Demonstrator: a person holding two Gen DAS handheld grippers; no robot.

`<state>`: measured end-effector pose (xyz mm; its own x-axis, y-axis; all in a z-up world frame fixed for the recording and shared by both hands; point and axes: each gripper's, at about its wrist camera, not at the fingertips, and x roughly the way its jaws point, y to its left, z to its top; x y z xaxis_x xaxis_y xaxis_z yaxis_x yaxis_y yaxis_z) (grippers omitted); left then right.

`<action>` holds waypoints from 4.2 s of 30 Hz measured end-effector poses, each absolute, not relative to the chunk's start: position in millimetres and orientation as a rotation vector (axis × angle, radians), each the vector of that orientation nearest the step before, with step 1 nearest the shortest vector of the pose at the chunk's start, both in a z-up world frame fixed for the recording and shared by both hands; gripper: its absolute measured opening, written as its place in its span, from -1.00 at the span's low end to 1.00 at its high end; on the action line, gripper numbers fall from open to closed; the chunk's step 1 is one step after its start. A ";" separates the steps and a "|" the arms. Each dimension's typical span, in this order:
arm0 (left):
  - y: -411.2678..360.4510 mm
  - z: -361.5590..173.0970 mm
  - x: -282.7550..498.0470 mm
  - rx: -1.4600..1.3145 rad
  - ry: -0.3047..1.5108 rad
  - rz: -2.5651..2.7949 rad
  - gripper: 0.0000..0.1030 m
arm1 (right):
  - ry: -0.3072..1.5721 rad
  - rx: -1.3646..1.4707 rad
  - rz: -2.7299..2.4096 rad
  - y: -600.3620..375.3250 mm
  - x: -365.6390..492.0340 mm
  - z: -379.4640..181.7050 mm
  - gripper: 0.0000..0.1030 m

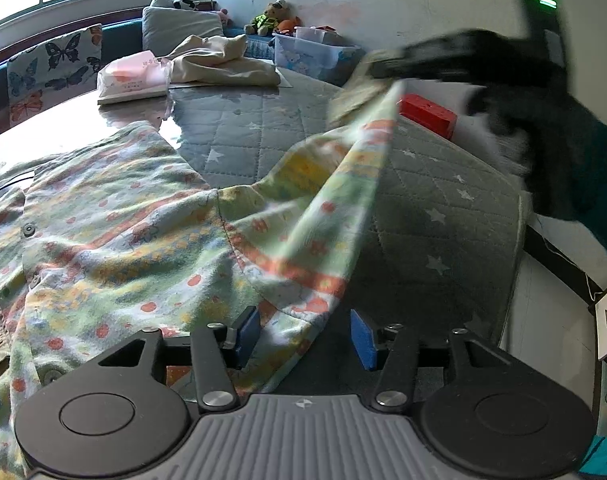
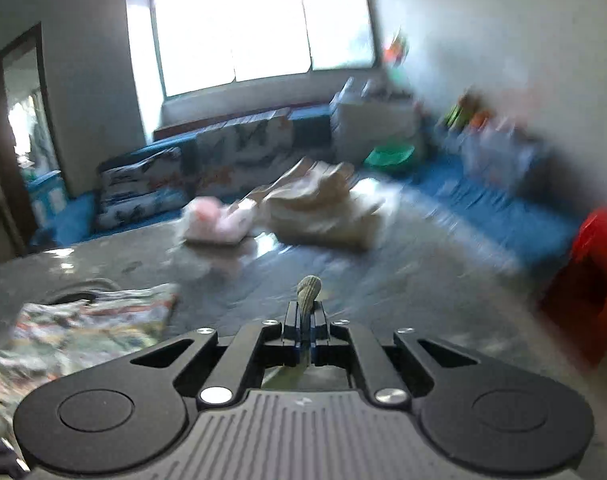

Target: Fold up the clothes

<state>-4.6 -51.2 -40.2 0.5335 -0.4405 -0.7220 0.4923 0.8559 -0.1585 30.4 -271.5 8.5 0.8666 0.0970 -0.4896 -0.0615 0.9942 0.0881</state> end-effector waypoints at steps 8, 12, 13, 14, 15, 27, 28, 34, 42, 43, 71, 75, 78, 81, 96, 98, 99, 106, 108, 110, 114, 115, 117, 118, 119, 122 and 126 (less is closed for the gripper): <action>-52.4 -39.9 -8.3 0.080 0.838 -0.582 0.11 | 0.667 0.057 -0.142 -311.2 -9.2 -36.9 -0.46; -53.8 -36.4 -9.1 0.076 0.834 -0.587 0.11 | 0.635 0.042 0.025 -291.4 -5.7 -26.0 -0.36; -54.5 -35.5 -9.2 0.072 0.829 -0.588 0.11 | 0.644 0.050 0.082 -282.8 -0.1 -25.8 -0.31; -55.2 -35.0 -9.2 0.068 0.828 -0.590 0.11 | 0.656 0.060 0.139 -273.9 6.0 -26.2 -0.32; -56.2 -35.0 -9.3 0.066 0.828 -0.593 0.11 | 0.670 0.056 0.184 -265.2 11.7 -28.1 -0.32; -55.6 -41.1 -11.4 0.067 0.851 -0.633 0.20 | 0.754 -0.084 0.299 -208.1 75.6 -59.6 -0.27; -55.1 -40.9 -12.0 0.062 0.851 -0.633 0.21 | 0.751 -0.079 0.292 -210.8 76.1 -59.7 -0.22; -43.6 -31.7 -19.8 0.007 0.821 -0.629 0.22 | 0.743 -0.064 0.332 -216.7 52.3 -53.2 0.05; 23.9 -11.1 -44.1 -0.107 0.730 -0.425 0.24 | 0.757 -0.140 0.350 -206.5 31.9 -45.9 0.29; 33.5 -8.4 -47.3 -0.121 0.718 -0.395 0.24 | 0.748 -0.144 0.366 -202.0 30.5 -42.1 0.37; 211.9 -16.7 -120.4 -0.329 0.644 0.230 0.23 | 0.690 -0.463 0.880 -0.2 -7.1 -47.2 0.60; 264.4 -18.1 -125.9 -0.340 0.651 0.453 0.19 | 0.715 -0.427 0.879 -7.5 -8.9 -47.1 0.60; 288.2 -22.1 -123.1 -0.336 0.669 0.484 0.13 | 0.722 -0.414 0.870 -11.3 -8.5 -45.6 0.61; 300.5 -30.9 -113.8 -0.339 0.709 0.459 -0.19 | 0.730 -0.409 0.858 -14.0 -7.9 -45.2 0.68; 299.9 -49.5 -73.1 0.035 0.754 0.561 -0.68 | 0.770 -0.390 0.845 -25.7 -10.6 -55.2 0.80; 301.4 -47.7 -73.6 0.015 0.758 0.566 -0.63 | 0.763 -0.398 0.859 -26.2 -12.6 -51.2 0.79; 302.3 -46.6 -74.0 0.002 0.760 0.569 -0.61 | 0.754 -0.400 0.863 -26.9 -15.0 -48.6 0.79; 276.0 -19.4 -77.3 -0.055 0.716 0.489 -0.24 | 0.752 -0.430 0.878 -27.5 -23.9 -47.0 0.79; 256.2 -9.2 -78.0 -0.058 0.694 0.424 -0.06 | 0.744 -0.409 0.875 -31.8 -24.6 -42.0 0.80; 233.1 -2.4 -77.5 -0.053 0.679 0.347 -0.04 | 0.743 -0.391 0.870 -36.6 -25.4 -39.7 0.82; 189.8 5.2 -72.1 -0.057 0.655 0.197 0.22 | 0.776 -0.367 0.841 -47.3 -25.9 -46.6 0.87; 179.1 6.1 -70.2 -0.058 0.652 0.159 0.27 | 0.785 -0.353 0.834 -50.7 -25.9 -48.4 0.87; 161.7 7.6 -67.5 -0.057 0.643 0.113 0.39 | 0.785 -0.320 0.821 -59.7 -26.5 -47.0 0.87; 153.2 8.3 -66.2 -0.056 0.638 0.092 0.47 | 0.777 -0.304 0.810 -64.9 -27.0 -44.7 0.87; 145.3 8.7 -64.2 -0.060 0.633 0.074 0.50 | 0.770 -0.288 0.799 -70.0 -27.5 -42.4 0.87; 124.5 8.7 -58.7 -0.073 0.629 0.030 0.56 | 0.744 -0.223 0.734 -92.5 -25.7 -35.4 0.87; 98.8 6.8 -51.6 -0.073 0.638 -0.025 0.62 | 0.712 -0.154 0.590 -134.4 -21.1 -32.3 0.87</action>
<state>-51.6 98.8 6.8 0.8034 -0.0454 -0.5938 0.0005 0.9971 -0.0756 -21.1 -134.4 -32.3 0.6026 0.4564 -0.6547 -0.5584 0.8272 0.0626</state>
